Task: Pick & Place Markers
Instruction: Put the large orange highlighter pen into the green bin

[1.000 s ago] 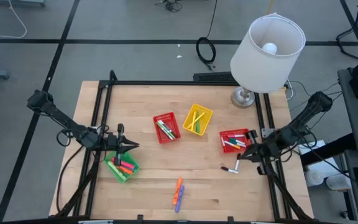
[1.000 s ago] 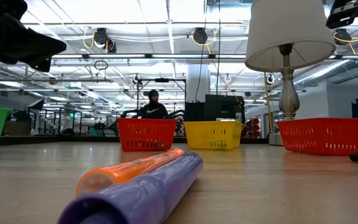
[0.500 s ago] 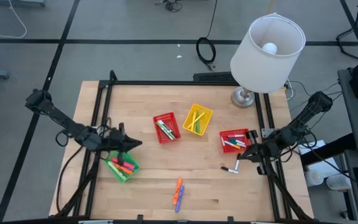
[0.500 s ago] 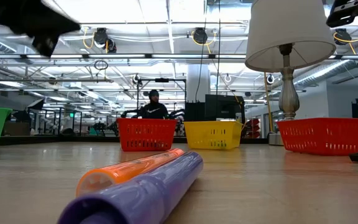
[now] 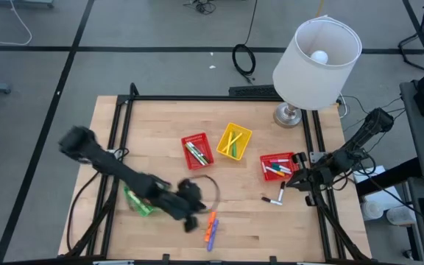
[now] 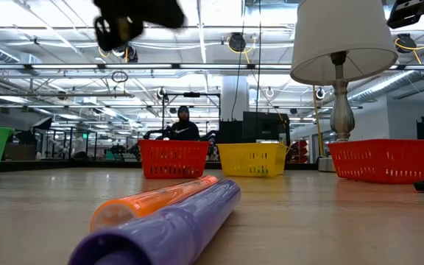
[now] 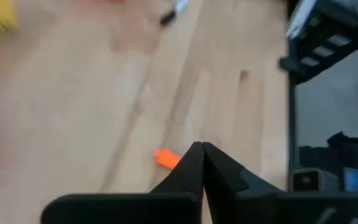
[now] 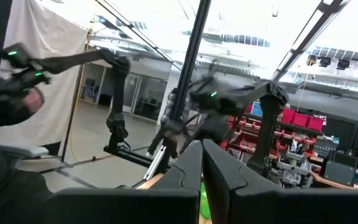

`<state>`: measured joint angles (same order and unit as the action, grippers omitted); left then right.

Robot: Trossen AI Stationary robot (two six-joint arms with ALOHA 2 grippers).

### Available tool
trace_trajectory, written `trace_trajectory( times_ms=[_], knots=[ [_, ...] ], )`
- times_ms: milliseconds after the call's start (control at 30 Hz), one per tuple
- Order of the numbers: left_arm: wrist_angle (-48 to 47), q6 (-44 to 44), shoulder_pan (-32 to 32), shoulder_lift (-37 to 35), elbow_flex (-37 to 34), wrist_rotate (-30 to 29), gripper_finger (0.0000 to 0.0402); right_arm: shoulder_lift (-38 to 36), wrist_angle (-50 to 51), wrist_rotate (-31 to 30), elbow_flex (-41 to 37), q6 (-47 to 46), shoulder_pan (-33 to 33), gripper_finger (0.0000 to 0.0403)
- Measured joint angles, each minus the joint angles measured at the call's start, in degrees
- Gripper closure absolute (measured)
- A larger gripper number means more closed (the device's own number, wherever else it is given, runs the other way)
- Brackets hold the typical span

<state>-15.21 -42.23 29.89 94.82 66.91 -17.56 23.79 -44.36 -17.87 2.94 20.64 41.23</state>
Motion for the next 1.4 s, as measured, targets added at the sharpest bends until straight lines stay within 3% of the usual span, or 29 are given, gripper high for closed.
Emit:
trace_trajectory(
  times_ms=[167, 300, 467, 700, 900, 1400],
  knots=[
    [-1.2, -1.1, 0.4, 14.7, 11.2, 3.8, 0.0355, 0.0, 0.0, 0.1, 0.0, -2.0, 0.0, 0.0402],
    [-8.8, -3.6, -0.3, 21.8, 17.9, 7.0, 0.0302, 0.0, 0.5, 2.9, -0.1, -4.0, 0.1, 0.0402],
    [-15.5, -10.1, -2.7, 24.9, 20.4, 8.1, 0.0228, 0.0, 0.5, 7.5, -0.1, -4.9, 0.1, 0.0402],
    [-18.7, -14.1, -5.4, 24.9, 20.4, 9.4, 0.0154, 0.0, 0.4, 7.5, -0.1, -3.6, 0.1, 0.0402],
    [-18.8, -13.6, -6.7, 25.5, 20.4, 11.9, 0.0134, 0.0, 0.5, 7.5, -0.1, -3.5, 0.1, 0.0403],
    [-18.7, -15.4, -7.2, 29.3, 20.7, 15.1, 0.0147, 0.0, 1.3, 7.3, -0.1, -3.9, 0.1, 0.0403]
  ],
)
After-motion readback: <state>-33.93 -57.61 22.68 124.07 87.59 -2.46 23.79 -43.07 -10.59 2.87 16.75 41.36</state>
